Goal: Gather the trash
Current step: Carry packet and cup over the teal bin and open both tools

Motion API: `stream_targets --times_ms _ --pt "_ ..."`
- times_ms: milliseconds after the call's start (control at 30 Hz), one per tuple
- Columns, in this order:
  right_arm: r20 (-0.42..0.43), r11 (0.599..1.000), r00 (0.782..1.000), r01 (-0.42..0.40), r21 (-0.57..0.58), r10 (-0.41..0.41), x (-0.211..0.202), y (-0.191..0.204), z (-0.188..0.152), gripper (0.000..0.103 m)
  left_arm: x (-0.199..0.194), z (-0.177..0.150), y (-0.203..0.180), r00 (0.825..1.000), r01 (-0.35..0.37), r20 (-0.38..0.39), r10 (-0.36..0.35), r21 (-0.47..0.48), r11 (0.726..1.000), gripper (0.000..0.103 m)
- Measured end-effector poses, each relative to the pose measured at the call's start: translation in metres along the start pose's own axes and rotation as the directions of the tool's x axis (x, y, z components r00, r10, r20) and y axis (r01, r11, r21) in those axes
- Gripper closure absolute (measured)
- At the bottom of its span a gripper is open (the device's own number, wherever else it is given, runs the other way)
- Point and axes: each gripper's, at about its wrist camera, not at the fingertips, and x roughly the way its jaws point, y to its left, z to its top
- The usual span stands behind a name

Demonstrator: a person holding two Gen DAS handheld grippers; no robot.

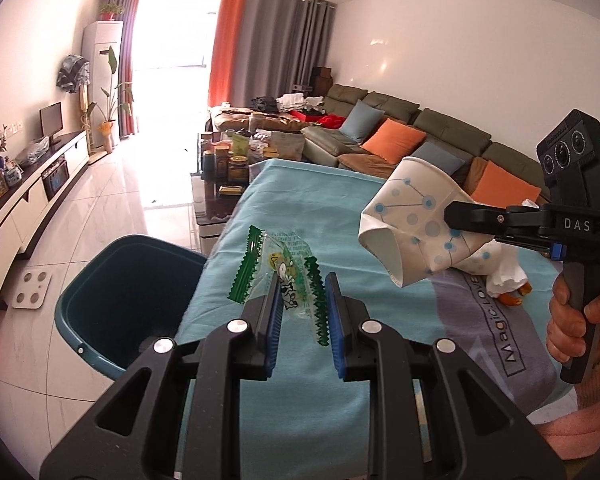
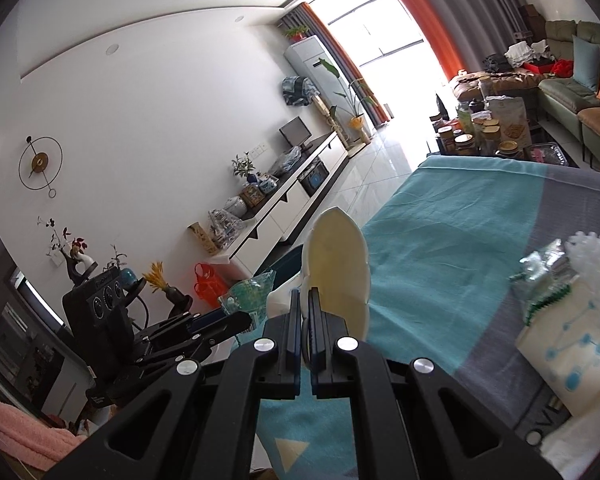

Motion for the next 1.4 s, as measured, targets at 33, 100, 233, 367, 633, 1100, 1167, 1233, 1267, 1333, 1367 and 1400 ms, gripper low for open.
stream_targets --times_ms 33,100,233,367,633,1100,1167,1233,1267,1333,1367,1400 --pt "-0.005 1.0 1.0 -0.006 0.0 0.006 0.004 0.0 0.0 0.101 -0.001 0.0 0.004 1.0 -0.005 0.0 0.005 -0.002 1.0 0.082" --pt "-0.017 1.0 1.0 -0.016 -0.003 0.016 0.011 0.004 0.001 0.101 -0.003 0.001 0.01 1.0 -0.021 0.003 0.021 -0.007 1.0 0.082" --pt "-0.033 0.999 0.999 -0.034 -0.01 0.034 0.024 0.011 0.004 0.101 -0.008 0.003 0.022 0.999 -0.044 0.01 0.044 -0.02 0.999 0.082" --pt "-0.042 0.999 0.998 -0.046 -0.022 0.045 0.034 0.019 0.007 0.101 -0.013 0.004 0.033 0.997 -0.072 0.016 0.072 -0.029 0.997 0.082" --pt "-0.065 0.997 0.996 -0.065 -0.038 0.063 0.054 0.031 0.019 0.101 -0.022 0.009 0.058 0.992 -0.122 0.019 0.123 -0.046 0.991 0.082" --pt "-0.117 0.995 0.99 -0.085 -0.045 0.079 0.104 0.039 0.033 0.101 -0.022 0.01 0.1 0.981 -0.193 -0.003 0.194 -0.107 0.975 0.082" --pt "-0.125 0.996 0.989 -0.084 -0.044 0.077 0.109 0.04 0.032 0.101 -0.02 0.01 0.104 0.979 -0.201 -0.007 0.202 -0.112 0.973 0.082" --pt "-0.132 0.995 0.988 -0.082 -0.048 0.075 0.114 0.042 0.033 0.101 -0.02 0.01 0.109 0.978 -0.207 -0.012 0.207 -0.117 0.971 0.082" --pt "-0.136 0.995 0.988 -0.082 -0.05 0.075 0.117 0.042 0.033 0.101 -0.02 0.01 0.111 0.977 -0.213 -0.015 0.212 -0.119 0.97 0.082" --pt "-0.145 0.995 0.987 -0.082 -0.057 0.073 0.124 0.045 0.034 0.101 -0.017 0.009 0.112 0.976 -0.219 -0.02 0.218 -0.122 0.968 0.082" --pt "-0.149 0.995 0.986 -0.08 -0.059 0.071 0.128 0.045 0.035 0.101 -0.016 0.009 0.115 0.974 -0.225 -0.023 0.224 -0.125 0.966 0.082" --pt "-0.155 0.995 0.985 -0.082 -0.06 0.072 0.131 0.046 0.035 0.101 -0.016 0.008 0.117 0.974 -0.228 -0.026 0.226 -0.128 0.965 0.082"
